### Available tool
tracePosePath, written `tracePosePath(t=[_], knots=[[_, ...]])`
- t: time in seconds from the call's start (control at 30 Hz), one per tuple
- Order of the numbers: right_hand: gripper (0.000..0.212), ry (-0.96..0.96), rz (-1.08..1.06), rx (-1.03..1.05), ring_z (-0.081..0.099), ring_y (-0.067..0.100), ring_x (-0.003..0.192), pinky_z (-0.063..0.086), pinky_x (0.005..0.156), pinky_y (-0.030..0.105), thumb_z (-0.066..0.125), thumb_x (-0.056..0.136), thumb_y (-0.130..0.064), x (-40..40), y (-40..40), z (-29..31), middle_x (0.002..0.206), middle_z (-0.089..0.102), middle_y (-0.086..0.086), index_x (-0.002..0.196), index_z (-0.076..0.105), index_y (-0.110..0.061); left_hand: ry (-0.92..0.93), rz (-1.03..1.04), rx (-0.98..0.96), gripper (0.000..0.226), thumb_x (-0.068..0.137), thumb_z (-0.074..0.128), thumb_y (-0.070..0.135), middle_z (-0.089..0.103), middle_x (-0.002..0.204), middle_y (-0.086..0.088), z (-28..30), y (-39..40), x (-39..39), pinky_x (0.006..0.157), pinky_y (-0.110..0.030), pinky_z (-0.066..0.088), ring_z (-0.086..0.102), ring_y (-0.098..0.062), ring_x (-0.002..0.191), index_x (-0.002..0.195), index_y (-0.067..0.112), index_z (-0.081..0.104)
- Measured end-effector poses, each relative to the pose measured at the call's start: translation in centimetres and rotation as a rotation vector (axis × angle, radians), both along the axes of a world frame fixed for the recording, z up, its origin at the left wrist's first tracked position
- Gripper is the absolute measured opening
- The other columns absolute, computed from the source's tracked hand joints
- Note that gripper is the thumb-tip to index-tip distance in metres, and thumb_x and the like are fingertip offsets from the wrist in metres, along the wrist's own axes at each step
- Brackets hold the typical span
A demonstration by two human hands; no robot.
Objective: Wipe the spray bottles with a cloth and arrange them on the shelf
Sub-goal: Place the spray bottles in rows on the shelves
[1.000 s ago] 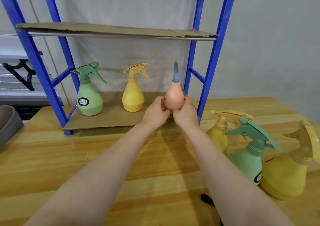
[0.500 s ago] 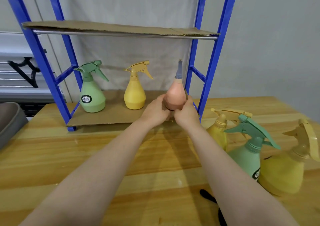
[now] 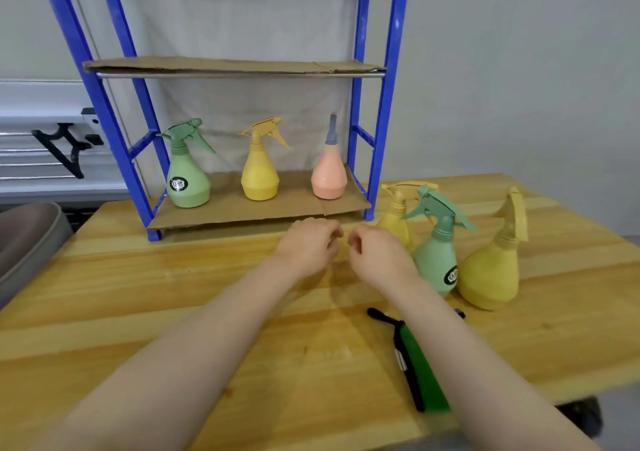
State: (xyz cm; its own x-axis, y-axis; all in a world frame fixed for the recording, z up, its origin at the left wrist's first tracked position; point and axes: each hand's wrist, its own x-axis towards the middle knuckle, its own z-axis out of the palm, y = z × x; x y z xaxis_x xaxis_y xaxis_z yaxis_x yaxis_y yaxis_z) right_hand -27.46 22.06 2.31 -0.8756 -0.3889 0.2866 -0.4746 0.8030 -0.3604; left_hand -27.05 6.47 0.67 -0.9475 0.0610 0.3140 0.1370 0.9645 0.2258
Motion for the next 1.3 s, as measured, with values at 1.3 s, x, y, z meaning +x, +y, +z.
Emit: tracePosePath(t=[1.3], knots=[[0.064,0.002,-0.243,-0.351,0.064,0.024,0.101,0.055,0.079,0.041,0.066,0.088,-0.032,5.6,12.2,-4.9,0.115,0.064,0.004,0.143,0.036,-0.022,0.02,-0.204,0.624,0.068,0.091,0.064,0.028,0.052,0.125,-0.004,-4.6,12.1,4.3,0.095,-0.035,0.051,0.057,-0.015,0.109,0.148,0.037,0.026]])
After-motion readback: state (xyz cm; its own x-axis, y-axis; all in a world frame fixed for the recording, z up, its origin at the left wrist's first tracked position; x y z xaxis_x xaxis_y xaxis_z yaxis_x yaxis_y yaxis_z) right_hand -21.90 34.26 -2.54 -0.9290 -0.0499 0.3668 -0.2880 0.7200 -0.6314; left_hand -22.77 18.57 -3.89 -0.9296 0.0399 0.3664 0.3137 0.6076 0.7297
